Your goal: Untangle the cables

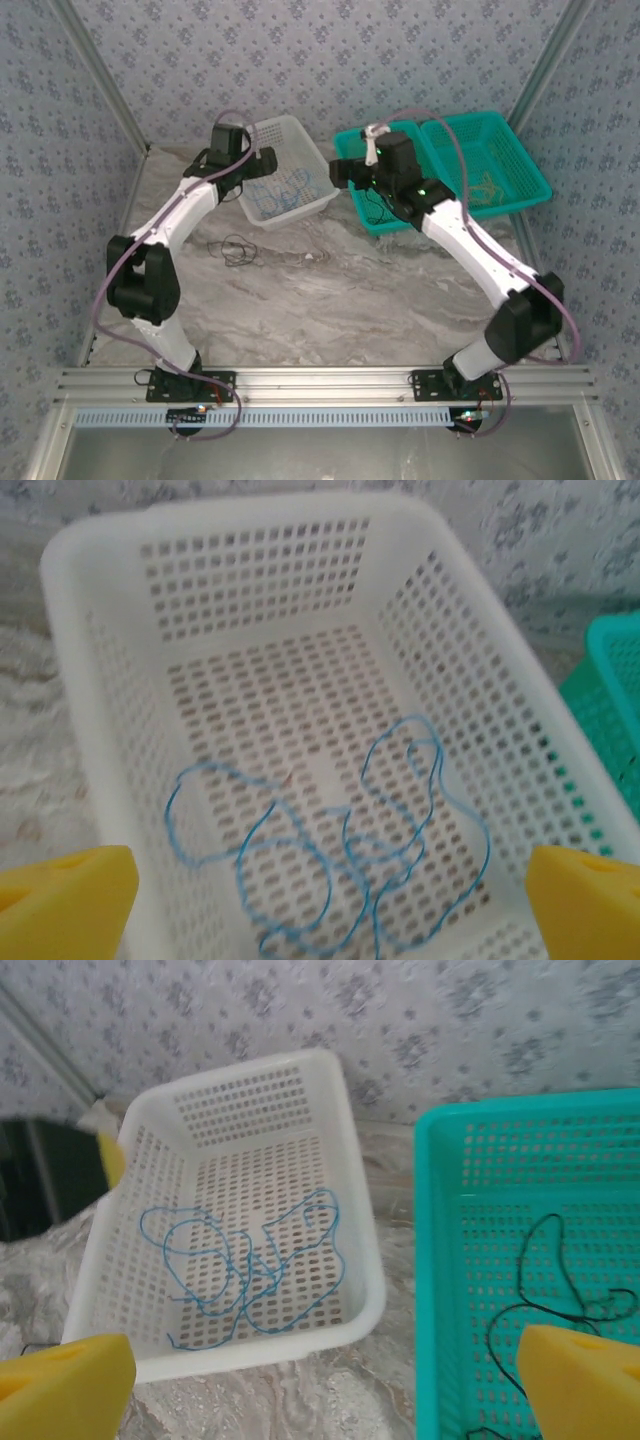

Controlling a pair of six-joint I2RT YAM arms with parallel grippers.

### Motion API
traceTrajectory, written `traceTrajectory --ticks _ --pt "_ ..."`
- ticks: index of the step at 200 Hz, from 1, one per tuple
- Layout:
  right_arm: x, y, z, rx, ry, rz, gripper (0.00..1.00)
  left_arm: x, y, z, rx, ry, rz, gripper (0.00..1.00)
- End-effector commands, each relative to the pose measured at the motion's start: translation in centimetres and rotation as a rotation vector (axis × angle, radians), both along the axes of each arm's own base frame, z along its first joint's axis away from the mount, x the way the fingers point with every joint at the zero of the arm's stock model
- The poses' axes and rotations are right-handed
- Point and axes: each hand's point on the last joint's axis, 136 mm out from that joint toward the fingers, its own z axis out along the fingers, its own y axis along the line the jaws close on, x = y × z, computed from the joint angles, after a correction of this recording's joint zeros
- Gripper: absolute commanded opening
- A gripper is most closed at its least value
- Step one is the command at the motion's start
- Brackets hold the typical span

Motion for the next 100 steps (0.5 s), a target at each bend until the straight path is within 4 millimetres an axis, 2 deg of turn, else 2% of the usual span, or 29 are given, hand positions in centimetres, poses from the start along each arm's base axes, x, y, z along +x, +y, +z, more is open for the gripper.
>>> traceTrajectory --ticks 1,17,22,24,59,78,100 --pt "-1.0 -3.5 0.0 0.043 -0.030 -0.152 1.00 -3.9 2.3 -0.2 0.030 0.040 0.069 0.99" --pt "-1.9 -5.4 -0.4 0.056 -0.028 -0.207 1.00 -6.3 3.3 -1.9 0.048 0.076 0.082 0.99" --pt "-2.1 -5.9 0.1 0.068 -0.039 -0.222 1.00 -7.0 3.5 -2.3 0.053 0.081 0.070 0.99" --pt "-2.3 -6.1 -0.9 0.057 -0.023 -0.227 1.00 -7.2 3.5 -2.4 0.054 0.083 0.064 0.99" --pt "-3.2 -8.7 -1.6 0.086 -0.011 -0.289 1.00 -11.3 3.5 -5.0 0.023 0.084 -0.172 0.98" --pt "-3.3 -9.5 -1.7 0.094 -0.003 -0.304 1.00 -12.5 5.4 -6.9 0.038 0.117 -0.161 0.95" --pt "-3.4 -9.7 -1.7 0.102 0.006 -0.309 1.00 -13.0 7.4 -9.1 -0.015 0.195 -0.088 0.91"
